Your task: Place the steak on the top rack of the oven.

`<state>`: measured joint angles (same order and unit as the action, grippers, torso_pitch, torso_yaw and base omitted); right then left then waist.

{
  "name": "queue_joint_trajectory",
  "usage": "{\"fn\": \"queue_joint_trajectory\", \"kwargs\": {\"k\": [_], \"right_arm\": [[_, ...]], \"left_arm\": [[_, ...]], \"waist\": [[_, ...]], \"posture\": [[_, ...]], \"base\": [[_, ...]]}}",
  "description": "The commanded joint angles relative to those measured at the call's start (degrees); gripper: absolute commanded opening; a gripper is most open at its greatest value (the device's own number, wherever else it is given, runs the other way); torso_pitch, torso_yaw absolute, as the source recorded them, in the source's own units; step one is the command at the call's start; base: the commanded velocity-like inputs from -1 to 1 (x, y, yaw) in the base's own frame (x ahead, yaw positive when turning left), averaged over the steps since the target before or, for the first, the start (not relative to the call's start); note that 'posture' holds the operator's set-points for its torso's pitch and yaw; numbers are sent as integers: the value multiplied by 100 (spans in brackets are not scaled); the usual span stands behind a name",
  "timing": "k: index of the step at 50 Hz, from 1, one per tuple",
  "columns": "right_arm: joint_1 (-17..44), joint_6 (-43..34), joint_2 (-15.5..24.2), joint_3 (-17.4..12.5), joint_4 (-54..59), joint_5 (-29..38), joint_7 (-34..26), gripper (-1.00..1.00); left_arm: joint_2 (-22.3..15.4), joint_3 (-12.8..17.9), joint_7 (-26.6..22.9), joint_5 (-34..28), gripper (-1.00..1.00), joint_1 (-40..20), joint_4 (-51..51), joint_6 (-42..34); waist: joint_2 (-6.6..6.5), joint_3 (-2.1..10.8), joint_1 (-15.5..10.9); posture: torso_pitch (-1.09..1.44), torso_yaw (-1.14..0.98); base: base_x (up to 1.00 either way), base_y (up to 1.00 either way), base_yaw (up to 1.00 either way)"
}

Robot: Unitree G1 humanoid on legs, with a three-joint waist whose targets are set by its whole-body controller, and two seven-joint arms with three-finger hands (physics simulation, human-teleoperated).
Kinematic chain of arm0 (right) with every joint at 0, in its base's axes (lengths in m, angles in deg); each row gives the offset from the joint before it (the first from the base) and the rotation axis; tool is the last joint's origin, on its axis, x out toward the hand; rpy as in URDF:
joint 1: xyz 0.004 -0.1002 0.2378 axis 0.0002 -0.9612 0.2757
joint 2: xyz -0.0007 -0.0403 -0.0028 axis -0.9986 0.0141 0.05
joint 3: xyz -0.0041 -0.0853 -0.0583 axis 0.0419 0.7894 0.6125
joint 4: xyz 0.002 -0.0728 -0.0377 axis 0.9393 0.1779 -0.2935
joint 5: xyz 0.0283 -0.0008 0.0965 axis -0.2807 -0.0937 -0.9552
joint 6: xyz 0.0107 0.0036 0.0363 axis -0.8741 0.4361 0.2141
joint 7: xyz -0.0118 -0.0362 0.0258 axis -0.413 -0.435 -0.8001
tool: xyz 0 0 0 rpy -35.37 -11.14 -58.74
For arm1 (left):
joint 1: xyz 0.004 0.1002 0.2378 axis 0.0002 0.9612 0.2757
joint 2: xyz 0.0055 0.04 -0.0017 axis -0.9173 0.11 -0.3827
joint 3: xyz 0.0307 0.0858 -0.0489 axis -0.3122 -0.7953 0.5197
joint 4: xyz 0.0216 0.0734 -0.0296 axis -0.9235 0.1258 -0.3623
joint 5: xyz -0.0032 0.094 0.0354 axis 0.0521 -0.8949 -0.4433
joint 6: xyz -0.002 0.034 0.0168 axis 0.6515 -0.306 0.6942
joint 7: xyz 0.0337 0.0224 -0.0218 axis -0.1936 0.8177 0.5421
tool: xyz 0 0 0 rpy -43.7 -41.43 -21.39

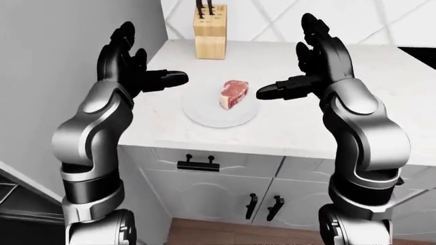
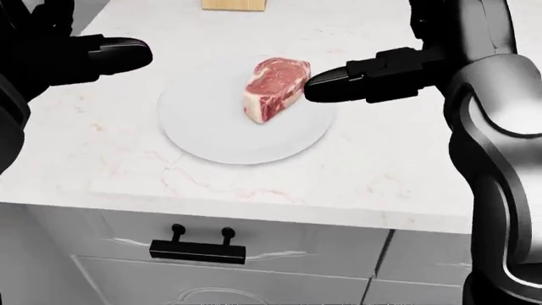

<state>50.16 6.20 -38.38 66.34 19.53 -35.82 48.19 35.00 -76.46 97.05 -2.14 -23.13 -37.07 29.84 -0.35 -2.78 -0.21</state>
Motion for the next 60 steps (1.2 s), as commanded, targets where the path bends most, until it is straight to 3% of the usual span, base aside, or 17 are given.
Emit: {"fn": "queue_joint_trajectory", "kwargs": {"k": [1,34,45,46,47,50,53,60], "right_arm": [[208,221,23,-39,-123,95,0,100],[1384,2086,-901,449,2858,694,56,100],[1271,2260,-1148,580,2996,926,136,100],[1256,2266,-1165,588,2991,940,132,79],[1242,2281,-1181,593,2998,949,128,72],[1186,2278,-1229,600,2956,974,131,70],[1115,2281,-1271,628,2914,1000,129,52],[897,2244,-1336,690,2764,1130,65,59]], "left_arm": [[-65,64,16,23,100,-205,-249,153],[-119,84,25,78,100,-220,-169,203],[-125,95,68,112,100,-222,-239,131],[-126,96,70,119,100,-220,-247,124],[-127,89,47,103,100,-207,-202,178],[-132,100,66,123,100,-211,-239,134],[-139,105,66,131,100,-222,-225,138],[-148,101,68,140,100,-225,-203,147]], "waist": [[-15,163,-1],[-122,217,38],[-132,227,35],[-133,227,35],[-134,227,35],[-139,227,36],[-144,225,40],[-147,217,46]], "posture": [[0,0],[0,0],[0,0],[0,0],[0,0],[0,0],[0,0],[0,0]], "base": [[0,0,0],[0,0,0],[0,0,0],[0,0,0],[0,0,0],[0,0,0],[0,0,0],[0,0,0]]}}
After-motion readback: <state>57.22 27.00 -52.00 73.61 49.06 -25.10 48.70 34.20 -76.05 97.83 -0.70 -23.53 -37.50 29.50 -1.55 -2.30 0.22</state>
